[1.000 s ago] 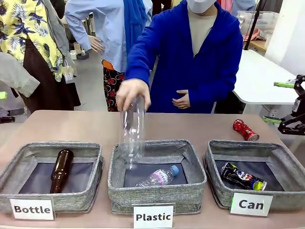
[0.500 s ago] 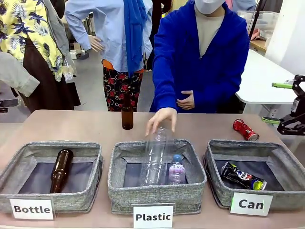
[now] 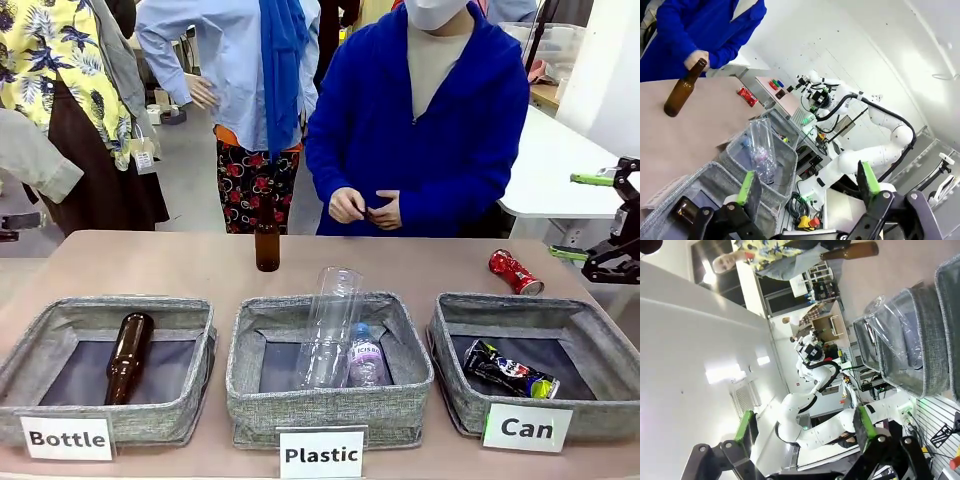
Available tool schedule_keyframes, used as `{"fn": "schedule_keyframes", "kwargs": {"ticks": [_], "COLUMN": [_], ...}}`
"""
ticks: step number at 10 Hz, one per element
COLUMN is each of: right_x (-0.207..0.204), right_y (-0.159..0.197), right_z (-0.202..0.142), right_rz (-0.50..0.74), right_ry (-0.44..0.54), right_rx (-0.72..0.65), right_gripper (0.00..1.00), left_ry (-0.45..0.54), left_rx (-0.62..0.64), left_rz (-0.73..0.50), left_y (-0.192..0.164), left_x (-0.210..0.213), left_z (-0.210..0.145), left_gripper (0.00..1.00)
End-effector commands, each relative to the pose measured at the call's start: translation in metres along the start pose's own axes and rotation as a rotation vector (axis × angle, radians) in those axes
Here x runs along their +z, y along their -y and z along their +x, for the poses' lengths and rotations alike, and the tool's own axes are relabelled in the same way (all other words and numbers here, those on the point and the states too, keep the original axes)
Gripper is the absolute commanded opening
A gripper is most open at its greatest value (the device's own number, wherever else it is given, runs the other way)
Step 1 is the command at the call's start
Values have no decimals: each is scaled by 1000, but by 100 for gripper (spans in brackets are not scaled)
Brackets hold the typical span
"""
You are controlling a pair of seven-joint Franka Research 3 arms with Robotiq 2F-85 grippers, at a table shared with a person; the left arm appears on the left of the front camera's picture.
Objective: Sort the can waste into the basket.
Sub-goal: Pick up the can waste from the table and place it in the right Fabric basket.
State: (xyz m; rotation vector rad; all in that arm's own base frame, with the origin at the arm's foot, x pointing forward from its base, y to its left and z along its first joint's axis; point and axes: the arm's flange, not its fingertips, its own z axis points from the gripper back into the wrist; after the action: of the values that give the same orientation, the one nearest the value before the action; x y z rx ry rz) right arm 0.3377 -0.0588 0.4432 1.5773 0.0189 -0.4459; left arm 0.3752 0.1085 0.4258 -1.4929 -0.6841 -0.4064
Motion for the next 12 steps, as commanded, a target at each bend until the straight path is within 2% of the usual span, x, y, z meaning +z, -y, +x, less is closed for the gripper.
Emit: {"fn": "schedule_keyframes", "kwargs": {"ticks": [1,3,4,5,6,7,8,9,10,12], "right_x": [1,0,-22,-46,-72,-89,-100,-106,-104,-89], "right_y": [-2,0,-10,-26,-42,-46,-47,-46,-46,-48], "right_z": [-2,0,-3,6,20,35,49,59,64,60], "right_rz": [-16,0,-219,-394,-644,-971,-1187,-1313,-1380,-1350], "right_ry": [8,0,70,148,221,394,537,577,647,709], "right_rx": [10,0,47,162,186,169,143,120,97,94], "right_gripper": [100,100,100,100,100,100,100,100,100,100], "left_ry": [-4,-4,-4,-4,-4,-4,-4,-4,-4,-4], "left_rx": [4,4,4,4,4,4,4,4,4,4], "left_rz": [6,6,6,6,6,6,6,6,6,6], "left_y": [2,2,2,2,2,2,2,2,2,2], "left_x": [-2,-2,-2,-2,-2,-2,-2,-2,-2,-2], "left_z": [-1,-1,-1,-1,-1,-1,-1,-1,-1,-1], "left_gripper": [100,100,100,100,100,100,100,100,100,100]}}
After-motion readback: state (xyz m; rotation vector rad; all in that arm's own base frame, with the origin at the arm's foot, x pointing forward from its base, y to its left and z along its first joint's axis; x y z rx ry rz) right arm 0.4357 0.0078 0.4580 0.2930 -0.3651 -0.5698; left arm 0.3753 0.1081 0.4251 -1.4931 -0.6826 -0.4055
